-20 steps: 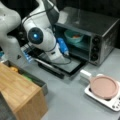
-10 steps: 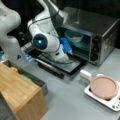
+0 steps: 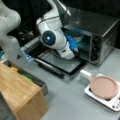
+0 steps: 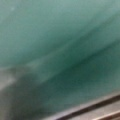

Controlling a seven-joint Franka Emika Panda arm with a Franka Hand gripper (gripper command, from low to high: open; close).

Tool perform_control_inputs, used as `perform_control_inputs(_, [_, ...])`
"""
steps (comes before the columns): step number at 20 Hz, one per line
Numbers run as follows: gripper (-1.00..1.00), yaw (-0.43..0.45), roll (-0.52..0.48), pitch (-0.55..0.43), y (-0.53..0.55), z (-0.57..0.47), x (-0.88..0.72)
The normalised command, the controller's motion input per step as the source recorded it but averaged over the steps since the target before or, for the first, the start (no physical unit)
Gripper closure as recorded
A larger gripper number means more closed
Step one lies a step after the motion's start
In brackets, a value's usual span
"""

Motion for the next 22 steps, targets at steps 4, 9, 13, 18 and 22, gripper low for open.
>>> perform_control_inputs(4, [-1.00,-0.083,0.054,-0.022,0.09,-0.06,0.00])
perform_control_inputs(9, [1.00,-0.099,0.031,-0.033,0.08,-0.05,-0.02])
perform_control_inputs(13, [1.00,-0.101,0.036,-0.039,0.02,-0.09,0.02])
perform_control_inputs(18, [1.00,-0.088,0.034,-0.034,-0.05,-0.04,0.01])
perform_control_inputs(22, [1.00,-0.065,0.025,-0.032,-0.13,-0.05,0.02])
